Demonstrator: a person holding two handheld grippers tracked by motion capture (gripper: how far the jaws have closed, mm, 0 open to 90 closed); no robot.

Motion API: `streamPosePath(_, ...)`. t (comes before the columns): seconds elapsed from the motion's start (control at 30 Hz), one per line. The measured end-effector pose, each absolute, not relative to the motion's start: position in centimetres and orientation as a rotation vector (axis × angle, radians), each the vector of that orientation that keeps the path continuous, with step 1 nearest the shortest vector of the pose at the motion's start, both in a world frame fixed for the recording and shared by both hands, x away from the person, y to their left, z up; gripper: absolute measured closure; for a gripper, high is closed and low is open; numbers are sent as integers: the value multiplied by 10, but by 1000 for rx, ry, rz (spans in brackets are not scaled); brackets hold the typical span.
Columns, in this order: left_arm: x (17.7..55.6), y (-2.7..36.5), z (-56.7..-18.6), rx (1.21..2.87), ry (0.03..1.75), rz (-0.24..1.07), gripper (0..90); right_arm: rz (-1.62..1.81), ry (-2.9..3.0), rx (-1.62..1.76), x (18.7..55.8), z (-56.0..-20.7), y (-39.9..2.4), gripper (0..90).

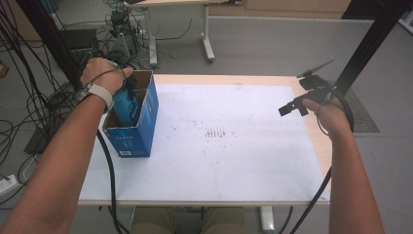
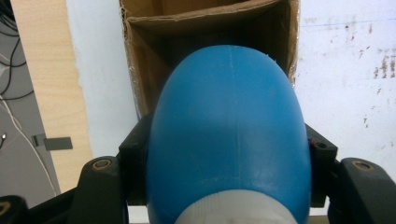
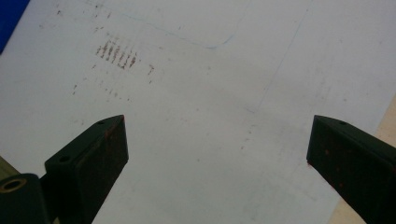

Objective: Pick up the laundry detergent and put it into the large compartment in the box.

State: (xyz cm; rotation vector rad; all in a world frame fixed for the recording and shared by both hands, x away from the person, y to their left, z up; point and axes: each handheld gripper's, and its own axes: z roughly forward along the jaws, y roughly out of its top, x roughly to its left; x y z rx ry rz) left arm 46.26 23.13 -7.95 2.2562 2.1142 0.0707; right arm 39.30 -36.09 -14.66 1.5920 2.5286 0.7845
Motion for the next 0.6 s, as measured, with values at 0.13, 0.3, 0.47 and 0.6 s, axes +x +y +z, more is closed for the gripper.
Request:
streamPosePath(0.13, 464, 231, -85, 2260, 2118, 63, 378, 784, 2528, 1591, 392, -147, -361, 52)
streamPosePath(0.3, 465, 230, -94, 2261, 2116, 53, 378, 782, 2529, 1597, 392, -148, -362, 52)
streamPosePath(0.47, 467, 227, -99, 2273, 2114, 47, 378, 784, 2528, 1601, 392, -149, -363, 52)
streamPosePath(0.6, 465, 225, -106, 2272, 2105, 65, 376, 784, 2528, 1605, 392, -151, -364, 52)
